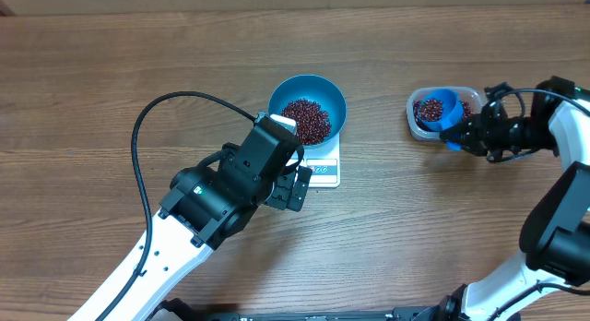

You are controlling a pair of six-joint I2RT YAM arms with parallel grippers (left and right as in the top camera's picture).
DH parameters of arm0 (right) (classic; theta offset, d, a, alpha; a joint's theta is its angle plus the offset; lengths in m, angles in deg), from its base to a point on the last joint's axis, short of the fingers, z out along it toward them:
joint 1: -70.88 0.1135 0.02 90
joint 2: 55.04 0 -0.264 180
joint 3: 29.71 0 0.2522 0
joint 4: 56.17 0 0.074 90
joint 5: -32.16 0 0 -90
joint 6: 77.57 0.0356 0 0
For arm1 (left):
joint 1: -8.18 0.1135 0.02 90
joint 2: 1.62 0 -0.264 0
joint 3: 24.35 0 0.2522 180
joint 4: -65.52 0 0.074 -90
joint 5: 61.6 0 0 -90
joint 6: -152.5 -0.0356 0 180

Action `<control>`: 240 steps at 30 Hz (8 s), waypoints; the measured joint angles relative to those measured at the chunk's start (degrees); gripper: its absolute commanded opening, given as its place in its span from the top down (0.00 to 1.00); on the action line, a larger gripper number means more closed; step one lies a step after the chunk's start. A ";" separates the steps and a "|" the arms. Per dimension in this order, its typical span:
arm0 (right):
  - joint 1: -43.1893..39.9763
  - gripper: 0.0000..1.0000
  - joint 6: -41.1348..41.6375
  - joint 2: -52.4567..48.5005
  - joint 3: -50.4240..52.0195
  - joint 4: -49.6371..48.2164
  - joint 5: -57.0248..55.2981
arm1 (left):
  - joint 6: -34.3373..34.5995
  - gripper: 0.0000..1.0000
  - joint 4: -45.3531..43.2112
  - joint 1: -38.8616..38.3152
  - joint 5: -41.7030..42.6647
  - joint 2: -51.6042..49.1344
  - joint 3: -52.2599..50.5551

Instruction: Scoop item into bowl and weigh 150g on scale

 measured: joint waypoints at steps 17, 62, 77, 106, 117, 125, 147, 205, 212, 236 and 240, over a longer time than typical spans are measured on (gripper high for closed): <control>-4.79 0.96 -5.79 0.00 0.02 4.68 6.12 | 0.00 0.00 0.00 0.00 0.00 0.00 0.00; 33.99 0.96 -0.57 0.31 -19.87 -2.29 -9.25 | 0.00 0.00 0.00 0.00 0.00 0.00 0.00; 43.74 0.96 0.50 0.31 -19.87 -1.62 -24.98 | 0.00 0.00 0.00 0.00 0.00 0.00 0.00; 47.87 0.96 -4.96 0.31 -19.87 -2.51 -34.42 | -0.02 0.00 0.00 0.00 0.00 0.00 0.00; 48.50 0.96 -4.90 0.31 -19.87 -2.89 -36.20 | -0.02 0.00 0.00 0.00 0.00 0.00 0.00; 48.50 0.96 -4.87 0.31 -19.87 -2.91 -36.37 | 0.00 0.00 0.00 0.00 0.00 0.00 0.00; 48.50 0.96 -4.02 0.31 -19.87 -2.95 -37.44 | 0.00 0.00 0.00 0.00 0.00 0.00 0.00; 49.24 0.96 -3.65 0.31 -19.87 -2.38 -40.00 | 0.00 0.00 0.00 0.00 0.00 0.00 0.00; 49.27 0.96 -3.65 0.31 -19.87 -1.31 -40.00 | 0.00 0.01 0.00 0.00 0.00 0.00 0.00; 49.27 0.96 -0.31 1.97 -19.87 -2.95 -32.13 | 0.00 0.01 0.00 0.00 0.00 0.00 0.00; 49.27 0.96 0.26 1.97 -19.87 -2.95 -31.82 | 0.00 0.00 0.00 0.00 0.00 0.00 0.00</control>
